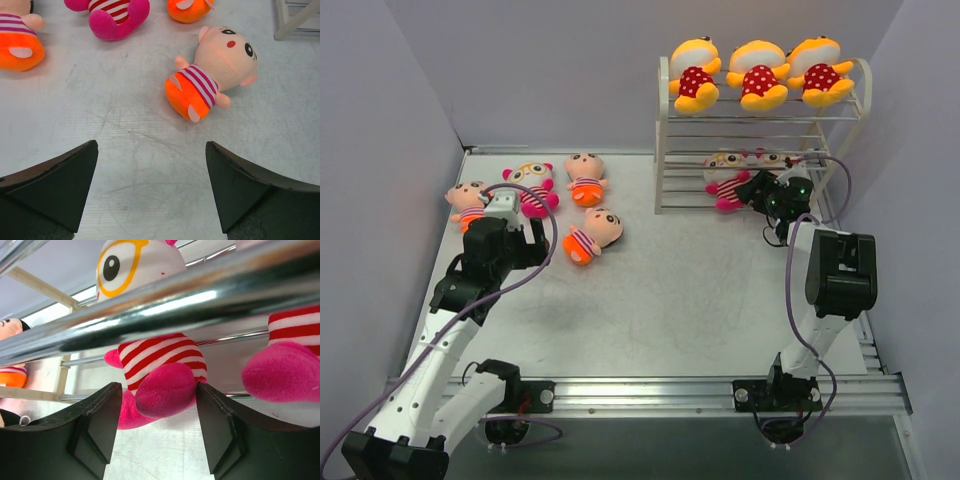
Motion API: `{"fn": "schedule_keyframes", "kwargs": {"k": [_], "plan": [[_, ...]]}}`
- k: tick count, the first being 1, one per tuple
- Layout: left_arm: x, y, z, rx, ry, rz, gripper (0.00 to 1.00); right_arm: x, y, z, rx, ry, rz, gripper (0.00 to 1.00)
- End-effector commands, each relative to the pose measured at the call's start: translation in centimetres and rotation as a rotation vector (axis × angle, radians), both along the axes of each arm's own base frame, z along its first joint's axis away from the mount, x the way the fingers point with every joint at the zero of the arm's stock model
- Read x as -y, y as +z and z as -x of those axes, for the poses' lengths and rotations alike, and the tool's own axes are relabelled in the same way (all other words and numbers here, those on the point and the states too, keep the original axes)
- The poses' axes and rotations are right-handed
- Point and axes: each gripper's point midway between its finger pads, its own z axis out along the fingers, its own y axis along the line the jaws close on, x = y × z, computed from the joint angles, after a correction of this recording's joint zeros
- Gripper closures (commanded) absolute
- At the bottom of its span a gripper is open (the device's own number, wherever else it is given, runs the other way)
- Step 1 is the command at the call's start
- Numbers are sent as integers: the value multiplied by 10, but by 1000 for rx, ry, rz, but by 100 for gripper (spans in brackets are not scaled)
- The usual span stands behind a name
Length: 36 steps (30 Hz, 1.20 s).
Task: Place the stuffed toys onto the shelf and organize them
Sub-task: Place the stuffed toy onto shelf
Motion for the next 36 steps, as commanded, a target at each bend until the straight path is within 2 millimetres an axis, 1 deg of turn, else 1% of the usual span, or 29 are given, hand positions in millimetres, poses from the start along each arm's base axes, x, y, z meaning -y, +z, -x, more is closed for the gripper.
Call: {"fn": "schedule_keyframes", "kwargs": {"k": [1,5,6,8,11,13,14,16,17,19,22,26,27,29,30,31,32,33,36], "plan": [[2,12,1,40,-17,1,3,3,32,0,77,-30,-10,39],[3,13,2,44,-23,2,3,3,31,6,74,-45,-27,36],[3,14,2,47,-23,3,3,3,33,8,77,-48,-33,36],[2,13,3,47,-21,2,3,4,29,12,60,-71,-50,36],[2,14,4,51,-22,4,3,4,30,18,61,-91,-75,36],[2,16,5,56,-24,5,3,4,36,21,75,-103,-97,36],[3,15,5,56,-25,6,3,3,34,26,72,-109,-106,36],[3,17,5,60,-27,7,3,4,43,28,94,-133,-141,36],[3,17,6,63,-28,8,3,4,39,32,86,-141,-153,36],[4,18,6,65,-30,8,3,6,45,35,94,-172,-188,36],[4,17,7,65,-31,6,3,5,47,40,95,-198,-244,36],[4,19,8,71,-34,7,3,8,51,46,89,-228,-261,37],[4,20,8,72,-34,8,3,10,59,49,99,-237,-259,37],[5,20,8,75,-36,8,3,16,62,54,93,-253,-222,37],[5,19,9,73,-38,6,3,19,74,57,116,-259,-196,37],[5,20,9,74,-37,6,3,23,72,61,88,-273,-165,37],[5,21,9,77,-38,6,3,30,75,63,94,-283,-93,37],[5,20,10,78,-37,5,3,32,82,66,100,-282,-61,37],[6,21,10,81,-44,5,3,37,88,71,73,-263,46,36]]}}
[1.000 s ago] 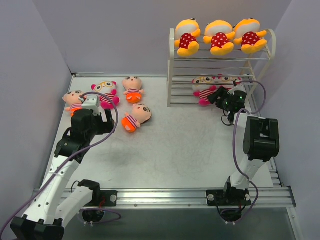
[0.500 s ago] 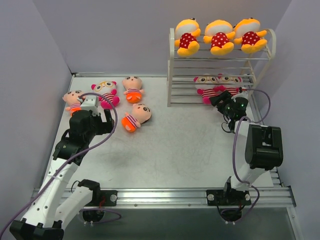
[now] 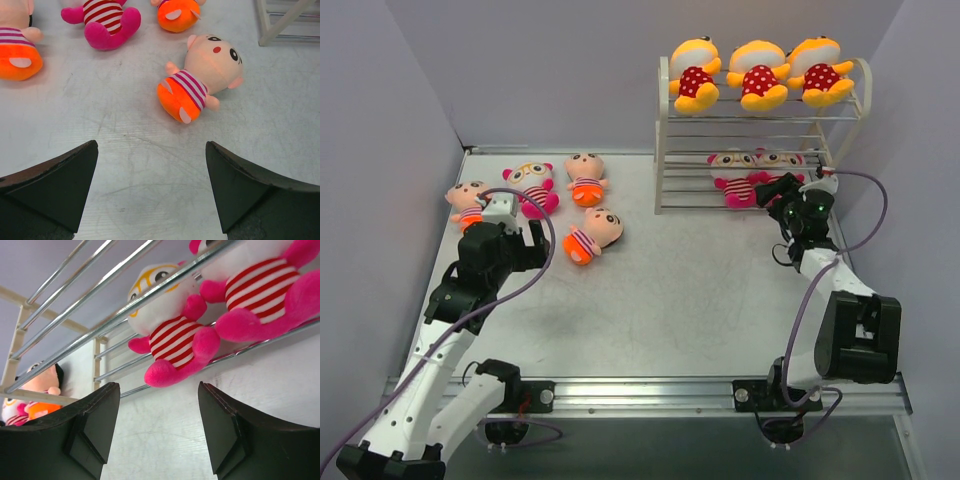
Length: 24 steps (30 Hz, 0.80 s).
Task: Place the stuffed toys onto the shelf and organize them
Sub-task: Place the stuffed toy onto shelf
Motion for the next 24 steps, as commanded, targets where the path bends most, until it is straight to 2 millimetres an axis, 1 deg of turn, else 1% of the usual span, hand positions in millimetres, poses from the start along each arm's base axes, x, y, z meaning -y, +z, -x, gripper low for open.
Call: {"fn": "schedule_keyframes", "kwargs": {"k": [1,2,3,4,5,6,8,9,10,11,13,14,15,16,17,18,19,20,21,22,23,24], "plan": [[1,6,1,24,-15,-10,3,16,14,5,-38,-7,164,36],[2,6,1,25,-17,-9,3,15,20,3,-33,3,207,36],[3,7,1,27,-21,-8,3,14,15,6,-62,7,229,36],[3,7,1,28,-21,-8,3,13,16,6,-66,7,252,36],[3,7,1,27,-23,-8,3,4,14,6,-69,27,280,36],[3,7,1,28,-23,-8,3,5,12,6,-75,23,316,36],[4,6,2,22,-24,-10,3,-7,4,5,-89,45,342,36],[4,6,1,22,-24,-10,3,-9,2,3,-86,46,334,36],[3,5,1,20,-23,-11,3,-11,0,2,-85,51,320,36],[4,5,1,20,-23,-11,3,-14,-7,0,-92,60,304,37],[4,4,1,17,-23,-12,3,-23,-3,-6,-55,66,230,37],[4,4,1,18,-25,-12,3,-25,-9,-8,-59,63,195,38],[4,5,1,20,-25,-12,3,-28,-7,-12,-35,63,169,39],[3,4,1,17,-24,-13,3,-34,-7,-14,-28,68,107,40],[4,4,1,17,-25,-13,2,-36,-15,-17,-37,66,82,41],[4,4,1,17,-24,-13,3,-38,-11,-23,-6,63,59,41],[4,4,1,17,-24,-13,3,-40,-14,-25,-4,60,38,41],[4,3,1,15,-24,-14,3,-42,-22,-28,-19,52,2,41],[3,3,1,13,-21,-16,3,-42,-21,-31,-2,48,-17,41],[3,3,1,13,-22,-15,3,-43,-22,-34,2,44,-31,42],[4,3,0,12,-24,-15,3,-43,-27,-36,-6,38,-53,42],[3,3,0,13,-22,-15,3,-44,-26,-39,7,36,-60,42]]}}
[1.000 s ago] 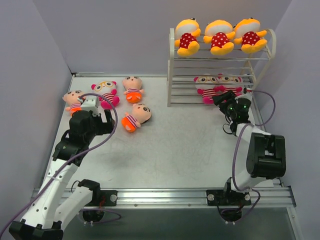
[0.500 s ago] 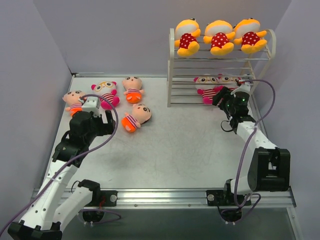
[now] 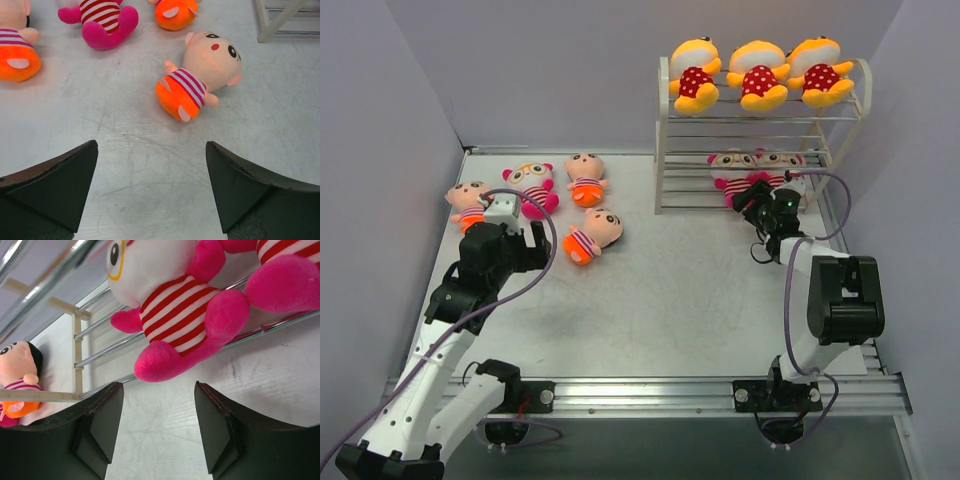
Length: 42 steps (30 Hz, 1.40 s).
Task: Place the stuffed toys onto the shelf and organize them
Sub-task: Place the stuffed toy onto shelf
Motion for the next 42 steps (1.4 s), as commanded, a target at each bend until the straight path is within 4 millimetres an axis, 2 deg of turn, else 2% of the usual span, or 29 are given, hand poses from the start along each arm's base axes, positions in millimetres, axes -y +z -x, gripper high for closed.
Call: {"fn": "schedule_keyframes", "kwargs": {"k": [1,2,6,7,8,24,42], "plan": [[1,3,-1,14,-7,-5,3,-6,25,-19,116,-15,-95,42],[1,3,-1,12,-8,-4,3,-6,18,-21,100,-15,-103,42],[1,2,-1,11,-10,-5,3,-11,11,-29,93,-4,-141,42],[1,2,-1,11,-9,-5,3,-22,10,-29,93,18,-145,42],[2,3,-1,11,-10,-5,3,-23,7,-29,88,19,-147,42],[2,1,-2,5,-10,-7,3,-33,10,-53,116,44,-196,45],[2,1,-2,4,-13,-5,3,-38,6,-39,100,58,-193,46]]}}
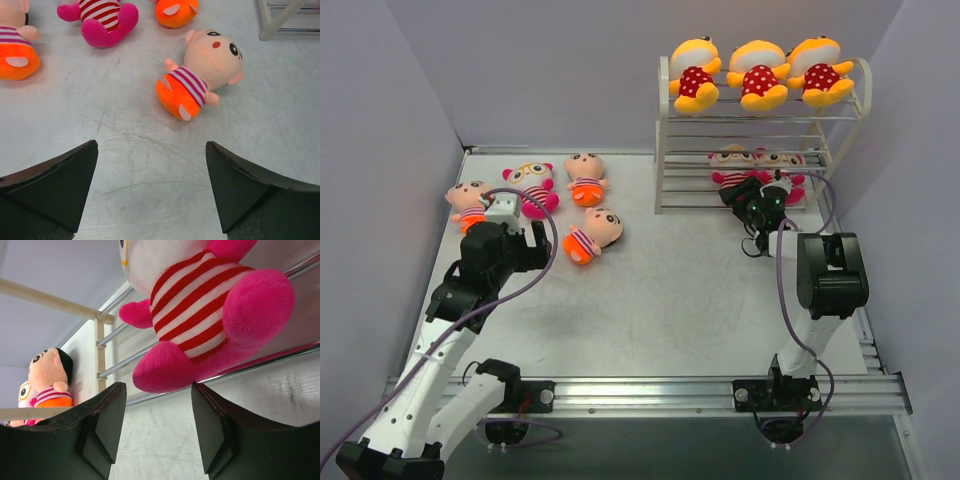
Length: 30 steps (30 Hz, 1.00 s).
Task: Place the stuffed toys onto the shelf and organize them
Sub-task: Place the stuffed toy onto shelf
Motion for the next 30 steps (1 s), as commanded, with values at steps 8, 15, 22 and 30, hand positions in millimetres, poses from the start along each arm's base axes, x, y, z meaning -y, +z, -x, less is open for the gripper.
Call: {"fn": "schedule_keyframes", "kwargs": {"k": [8,15,22,30], "plan": [[2,6,-1,20,-14,1,3,-3,31,1,78,17,26,46],[3,5,0,20,-17,2,3,8,40,7,79,-33,63,46],[3,6,0,23,-15,2,3,31,42,9,62,-143,79,46],[2,6,0,23,-14,2,3,47,37,1,47,-222,67,45]]}}
